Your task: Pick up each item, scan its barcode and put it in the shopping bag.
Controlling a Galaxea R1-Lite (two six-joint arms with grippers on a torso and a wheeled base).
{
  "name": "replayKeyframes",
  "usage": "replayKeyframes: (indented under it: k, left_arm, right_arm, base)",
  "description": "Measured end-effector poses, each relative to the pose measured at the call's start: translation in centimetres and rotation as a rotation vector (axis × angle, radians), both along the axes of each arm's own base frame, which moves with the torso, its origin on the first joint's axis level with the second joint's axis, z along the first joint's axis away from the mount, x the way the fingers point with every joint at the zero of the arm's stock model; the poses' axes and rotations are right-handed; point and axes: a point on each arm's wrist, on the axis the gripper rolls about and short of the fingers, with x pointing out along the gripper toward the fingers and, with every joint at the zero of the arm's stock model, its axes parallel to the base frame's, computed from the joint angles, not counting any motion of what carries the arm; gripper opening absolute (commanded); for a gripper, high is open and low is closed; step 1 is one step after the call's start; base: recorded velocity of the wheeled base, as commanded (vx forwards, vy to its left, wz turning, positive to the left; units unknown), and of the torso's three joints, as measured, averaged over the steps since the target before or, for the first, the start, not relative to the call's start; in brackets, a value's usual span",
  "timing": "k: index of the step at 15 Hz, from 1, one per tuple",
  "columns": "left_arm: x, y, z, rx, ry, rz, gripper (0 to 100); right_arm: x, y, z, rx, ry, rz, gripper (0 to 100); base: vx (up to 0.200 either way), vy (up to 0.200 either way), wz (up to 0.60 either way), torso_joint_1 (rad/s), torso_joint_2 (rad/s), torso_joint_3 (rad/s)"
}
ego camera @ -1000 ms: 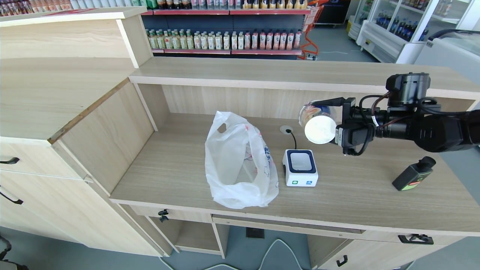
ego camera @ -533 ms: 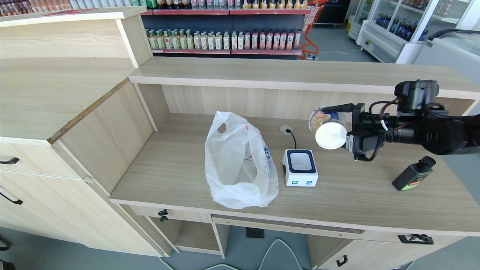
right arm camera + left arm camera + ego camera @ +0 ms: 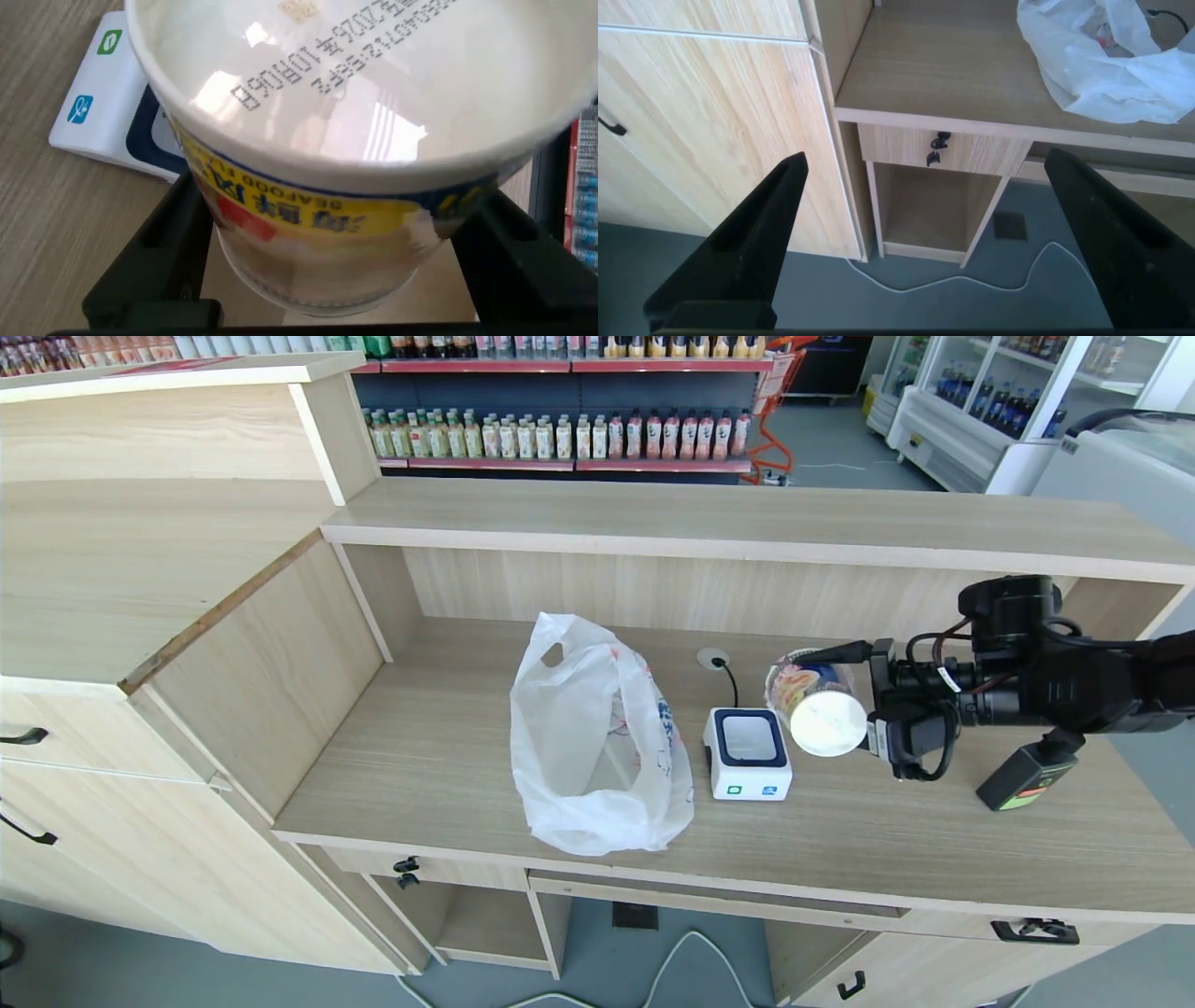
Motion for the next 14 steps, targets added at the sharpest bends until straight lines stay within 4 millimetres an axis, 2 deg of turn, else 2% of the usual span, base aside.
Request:
replayKeyframes:
  k: [3, 7, 9, 14]
  left_arm:
    - [0.0, 0.0, 0.0, 0.000, 0.000, 0.000, 100]
    - [0.0, 0.0, 0.0, 0.000, 0.000, 0.000, 100]
    - [0.0, 0.0, 0.0, 0.000, 0.000, 0.000, 100]
    - [0.0, 0.0, 0.0, 0.000, 0.000, 0.000, 100]
  right_arm:
    - [0.2, 0.0, -0.8, -0.024, -0.004, 0.055, 0]
    - [0.9, -0.8, -0.8, -0.069, -0.077, 0.050, 0]
    - [1.6, -0.9, -0.2, -0.093, -0.180, 0.052, 0]
    - [2.3, -0.1, -0.4, -0.126, -0.286, 0.102, 0]
  base:
    - [0.000, 0.000, 0.00, 0.000, 0.00, 0.000]
    - [0.000, 0.000, 0.00, 0.000, 0.00, 0.000]
    - [0.000, 0.000, 0.00, 0.000, 0.00, 0.000]
    - [0.000, 0.000, 0.00, 0.000, 0.00, 0.000]
